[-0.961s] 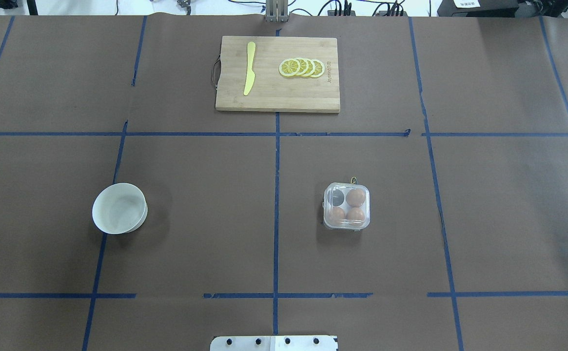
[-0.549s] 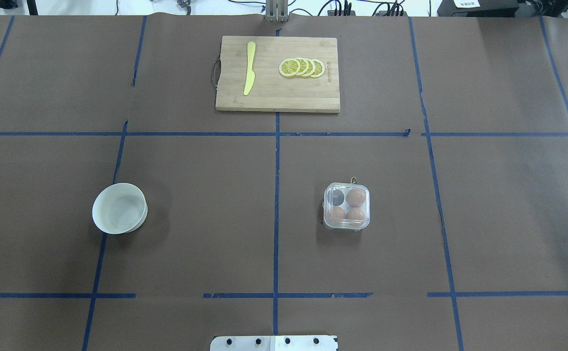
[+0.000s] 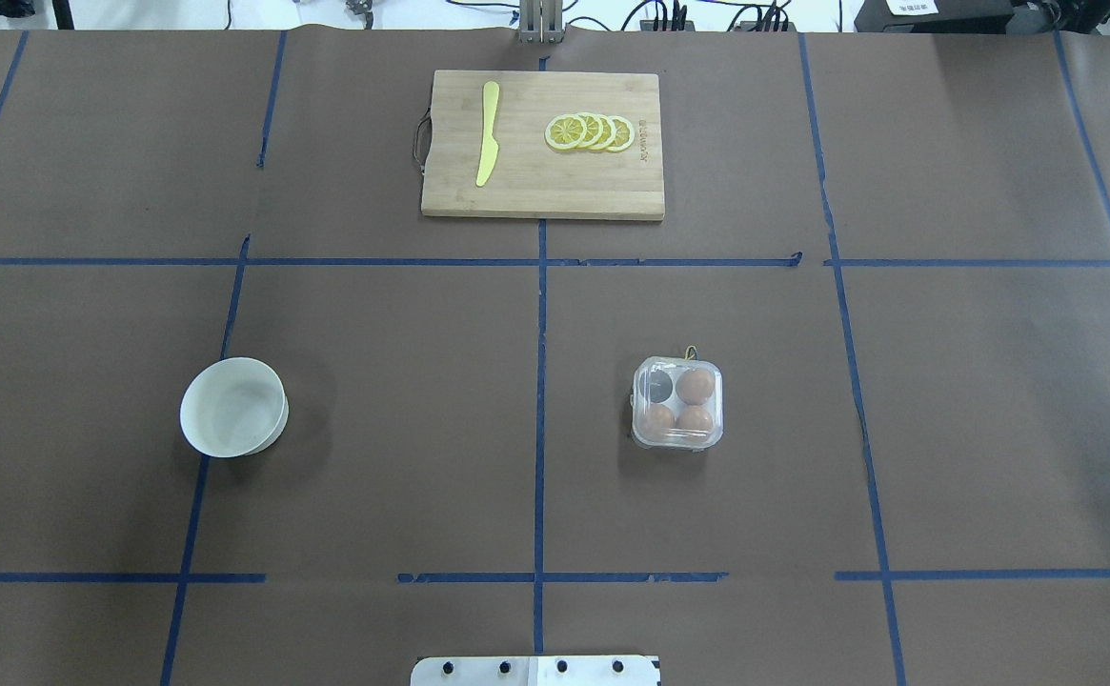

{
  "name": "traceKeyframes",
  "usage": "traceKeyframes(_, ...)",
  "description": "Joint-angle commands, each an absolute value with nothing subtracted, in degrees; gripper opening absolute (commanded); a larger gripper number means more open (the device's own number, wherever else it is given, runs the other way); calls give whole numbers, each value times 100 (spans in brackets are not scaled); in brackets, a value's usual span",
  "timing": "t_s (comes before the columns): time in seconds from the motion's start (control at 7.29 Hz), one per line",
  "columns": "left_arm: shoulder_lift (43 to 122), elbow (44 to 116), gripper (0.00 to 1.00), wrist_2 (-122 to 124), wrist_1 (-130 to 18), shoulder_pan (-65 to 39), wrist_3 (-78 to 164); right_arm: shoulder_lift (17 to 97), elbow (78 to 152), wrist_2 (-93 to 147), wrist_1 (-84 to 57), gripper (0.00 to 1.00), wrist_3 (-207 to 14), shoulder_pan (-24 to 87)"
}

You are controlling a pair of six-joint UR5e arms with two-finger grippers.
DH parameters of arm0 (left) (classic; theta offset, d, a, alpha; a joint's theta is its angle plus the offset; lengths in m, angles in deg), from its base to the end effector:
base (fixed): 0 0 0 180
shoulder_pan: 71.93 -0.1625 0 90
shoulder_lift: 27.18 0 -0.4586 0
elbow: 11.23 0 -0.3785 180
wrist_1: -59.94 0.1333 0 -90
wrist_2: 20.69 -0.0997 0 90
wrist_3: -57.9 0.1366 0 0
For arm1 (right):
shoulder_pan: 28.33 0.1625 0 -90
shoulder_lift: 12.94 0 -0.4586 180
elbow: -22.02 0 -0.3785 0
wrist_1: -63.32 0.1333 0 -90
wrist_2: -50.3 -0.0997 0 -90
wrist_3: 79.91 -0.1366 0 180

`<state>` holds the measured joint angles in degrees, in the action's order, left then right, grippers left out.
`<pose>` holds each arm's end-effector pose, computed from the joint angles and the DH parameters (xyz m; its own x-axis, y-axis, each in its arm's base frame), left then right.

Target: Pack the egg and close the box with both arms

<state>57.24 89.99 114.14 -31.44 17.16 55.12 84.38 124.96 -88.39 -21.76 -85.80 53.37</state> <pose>-0.0300 -0.4434 0.6657 0.7077 0.0492 -0.7048 0.0186 0.9959 0.0881 -0.0321 -0.4327 0.6507 0.6446 -0.1302 0.7533 0.0762 0.9914 0.1062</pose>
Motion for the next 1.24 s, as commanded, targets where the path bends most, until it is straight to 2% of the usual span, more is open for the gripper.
traceKeyframes(0.0, 5763, 8994, 100, 11737, -3155, 1719, 5491, 8471, 12547, -8839, -2176, 100, -8580, 5340)
traceKeyframes(0.41, 5886, 9081, 100, 11660, -3137, 1719, 5526, 8497, 12591, -8839, -2176, 100, -8580, 5340)
traceKeyframes(1.1, 5632, 9064, 100, 11660, -3059, 1763, 5517, 8463, 12600, -8839, -2176, 100, -8580, 5340)
